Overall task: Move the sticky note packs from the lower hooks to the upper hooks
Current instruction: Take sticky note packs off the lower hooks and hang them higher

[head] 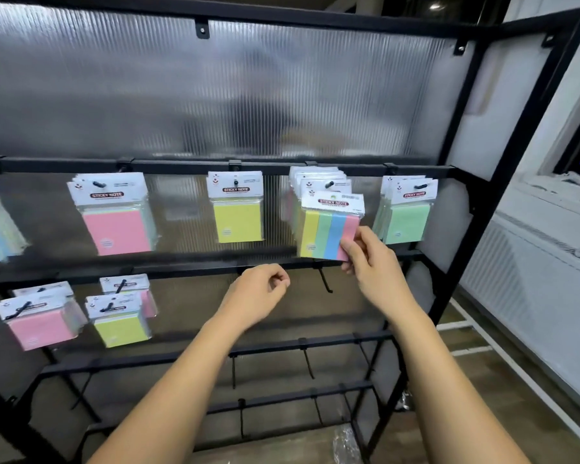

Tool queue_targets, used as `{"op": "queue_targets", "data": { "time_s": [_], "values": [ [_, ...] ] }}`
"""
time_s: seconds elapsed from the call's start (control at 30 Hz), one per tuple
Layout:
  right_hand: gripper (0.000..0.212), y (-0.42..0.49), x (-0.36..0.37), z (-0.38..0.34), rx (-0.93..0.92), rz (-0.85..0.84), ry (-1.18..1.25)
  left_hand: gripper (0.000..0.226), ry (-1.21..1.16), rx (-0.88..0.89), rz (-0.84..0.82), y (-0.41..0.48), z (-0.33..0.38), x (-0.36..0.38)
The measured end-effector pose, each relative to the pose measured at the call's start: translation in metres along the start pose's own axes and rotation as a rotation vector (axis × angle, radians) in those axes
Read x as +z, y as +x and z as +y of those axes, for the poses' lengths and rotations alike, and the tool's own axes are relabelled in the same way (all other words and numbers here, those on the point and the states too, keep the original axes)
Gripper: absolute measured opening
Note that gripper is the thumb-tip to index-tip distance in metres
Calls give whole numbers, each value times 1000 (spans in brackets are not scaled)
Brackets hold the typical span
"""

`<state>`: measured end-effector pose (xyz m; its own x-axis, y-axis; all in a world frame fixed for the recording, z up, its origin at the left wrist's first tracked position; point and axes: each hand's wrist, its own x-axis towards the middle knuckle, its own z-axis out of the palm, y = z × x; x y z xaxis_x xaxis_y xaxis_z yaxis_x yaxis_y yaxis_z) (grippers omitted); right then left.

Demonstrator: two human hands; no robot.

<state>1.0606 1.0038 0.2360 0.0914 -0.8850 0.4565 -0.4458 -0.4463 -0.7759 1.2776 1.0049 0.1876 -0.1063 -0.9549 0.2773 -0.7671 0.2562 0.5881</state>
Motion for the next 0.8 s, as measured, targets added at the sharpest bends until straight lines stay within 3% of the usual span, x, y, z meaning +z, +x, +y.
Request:
{"op": "queue_targets", "data": {
  "time_s": [0.23,0.8],
  "values": [
    [15,33,-14,0,-45,-73,-3,12,133,-53,17,5,15,22],
    [19,43,-17,20,62,-166,98,15,250,-58,32,6,24,40]
  ]
}}
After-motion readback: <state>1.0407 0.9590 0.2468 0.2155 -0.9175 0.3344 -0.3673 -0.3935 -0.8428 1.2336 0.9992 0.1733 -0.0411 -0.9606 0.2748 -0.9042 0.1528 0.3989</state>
